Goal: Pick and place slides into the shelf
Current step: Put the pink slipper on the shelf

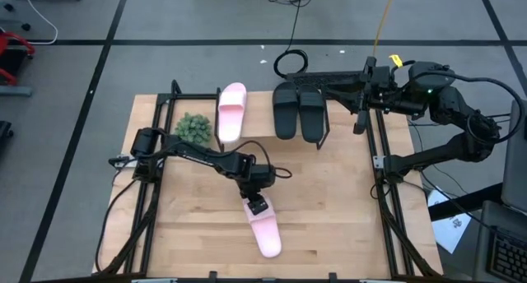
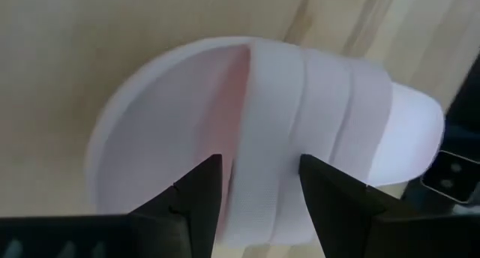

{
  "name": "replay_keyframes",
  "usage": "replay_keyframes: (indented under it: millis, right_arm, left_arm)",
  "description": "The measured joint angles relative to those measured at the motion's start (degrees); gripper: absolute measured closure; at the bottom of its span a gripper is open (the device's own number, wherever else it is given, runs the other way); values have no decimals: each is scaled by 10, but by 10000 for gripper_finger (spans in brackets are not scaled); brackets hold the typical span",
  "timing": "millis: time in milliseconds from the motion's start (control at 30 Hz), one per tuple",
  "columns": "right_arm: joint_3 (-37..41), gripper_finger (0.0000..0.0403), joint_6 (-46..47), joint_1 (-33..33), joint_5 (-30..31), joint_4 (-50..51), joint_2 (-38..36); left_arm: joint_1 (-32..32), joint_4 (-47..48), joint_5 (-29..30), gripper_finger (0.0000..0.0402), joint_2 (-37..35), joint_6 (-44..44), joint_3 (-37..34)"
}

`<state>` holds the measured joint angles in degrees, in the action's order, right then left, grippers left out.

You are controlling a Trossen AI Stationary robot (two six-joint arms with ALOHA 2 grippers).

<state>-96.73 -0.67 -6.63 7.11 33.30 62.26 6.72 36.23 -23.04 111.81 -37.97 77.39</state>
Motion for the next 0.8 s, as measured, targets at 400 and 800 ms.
replay_keyframes:
  millis: [400,800]
  right_arm:
    - [0,323,-1,0,0,0,0]
    - [0,323,-2,0,0,0,0]
  left_arm:
    - [2,-168,-116,220,0,-33,-39]
    - [18,-189,-180,220,0,-50,-39]
